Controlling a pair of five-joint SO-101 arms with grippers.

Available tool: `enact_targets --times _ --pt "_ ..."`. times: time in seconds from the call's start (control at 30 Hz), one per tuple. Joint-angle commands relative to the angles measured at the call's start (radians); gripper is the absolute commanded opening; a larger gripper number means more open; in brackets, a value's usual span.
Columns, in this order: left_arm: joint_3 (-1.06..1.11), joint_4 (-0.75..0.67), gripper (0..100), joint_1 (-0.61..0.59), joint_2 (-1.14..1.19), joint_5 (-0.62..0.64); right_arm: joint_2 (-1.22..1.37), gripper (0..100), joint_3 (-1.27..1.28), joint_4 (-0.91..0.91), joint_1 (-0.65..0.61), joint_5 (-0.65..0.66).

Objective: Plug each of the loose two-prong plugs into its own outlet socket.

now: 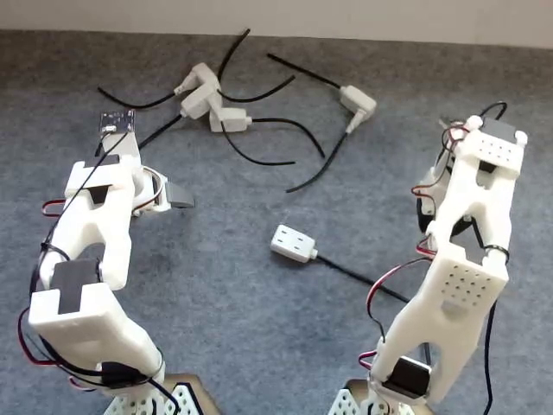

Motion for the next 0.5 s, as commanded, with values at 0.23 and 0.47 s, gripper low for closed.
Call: enact_targets --times 0.23,0.47 --pt "-0.002 -0.012 40 0.015 -0.045 -0.002 0.013 15.9 0.050 -0.088 -0.001 -0.052" --pt "-0.002 -0.012 40 0.015 -0.045 -0.002 0.028 15.9 0.059 -0.090 -0.001 -0.052"
